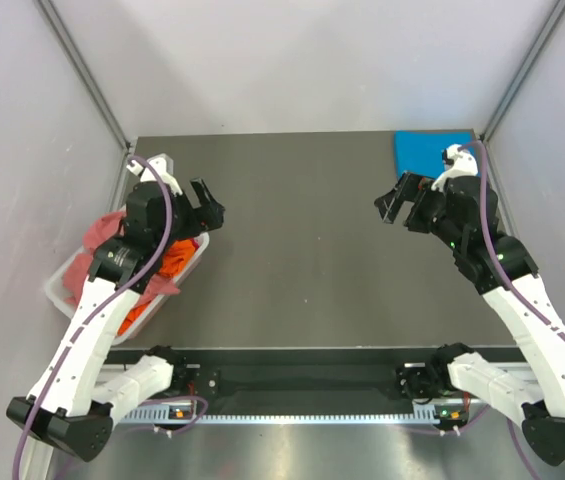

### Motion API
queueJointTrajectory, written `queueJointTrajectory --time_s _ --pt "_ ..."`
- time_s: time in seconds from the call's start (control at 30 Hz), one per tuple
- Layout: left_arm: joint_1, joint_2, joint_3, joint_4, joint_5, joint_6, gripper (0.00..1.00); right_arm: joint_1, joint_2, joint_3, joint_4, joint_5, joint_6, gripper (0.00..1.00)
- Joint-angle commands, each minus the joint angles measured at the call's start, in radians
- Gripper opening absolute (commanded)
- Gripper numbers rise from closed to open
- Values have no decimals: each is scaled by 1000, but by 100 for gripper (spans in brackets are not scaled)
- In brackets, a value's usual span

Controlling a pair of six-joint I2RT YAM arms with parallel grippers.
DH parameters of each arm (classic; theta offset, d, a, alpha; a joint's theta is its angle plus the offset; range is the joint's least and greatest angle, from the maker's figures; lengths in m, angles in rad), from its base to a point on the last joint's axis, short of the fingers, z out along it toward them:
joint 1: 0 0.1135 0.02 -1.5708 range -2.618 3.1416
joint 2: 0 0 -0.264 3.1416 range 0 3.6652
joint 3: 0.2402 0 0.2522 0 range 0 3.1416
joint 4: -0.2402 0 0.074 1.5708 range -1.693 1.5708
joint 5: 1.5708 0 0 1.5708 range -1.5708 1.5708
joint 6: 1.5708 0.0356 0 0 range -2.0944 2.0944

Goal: Fold and stack the t-shirts
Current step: Grab the tshirt from the pile

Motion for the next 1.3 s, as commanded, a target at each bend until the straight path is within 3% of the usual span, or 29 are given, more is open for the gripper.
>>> queueJointTrajectory --time_s 0.0,0.07,0.23,0.47,0.63,0.77,0.87,0.93,1.0,1.03,1.07,1.27 --pt "3 -19 37 -46 -131 -20 95 6 -22 -16 7 11 9 100" --pt "8 -5 39 -106 -273 -79 96 6 -23 -29 12 10 18 100" --pt "88 111 121 -241 -417 -104 96 6 -32 -73 39 -33 38 100" --pt "276 219 145 -342 -716 -175 93 6 -41 -173 166 -185 91 100" --pt "448 248 70 -295 -496 -175 91 6 -26 -199 197 -222 94 100" --pt "471 309 -39 -243 -415 -196 85 6 -9 -188 200 -234 84 100" --pt "473 332 -107 -194 -369 -198 72 8 8 -175 205 -272 93 100" --pt "473 329 -101 -189 -360 -196 57 6 29 -153 197 -299 99 100" --pt "473 313 -42 -192 -372 -166 28 6 46 -132 179 -331 102 100" --pt "471 287 -11 -197 -383 -155 9 8 63 -107 156 -338 107 100" --pt "471 274 23 -198 -403 -126 0 8 69 -96 147 -355 105 100" --pt "470 265 397 -186 -313 -2 0 6 85 -93 128 -365 101 100"
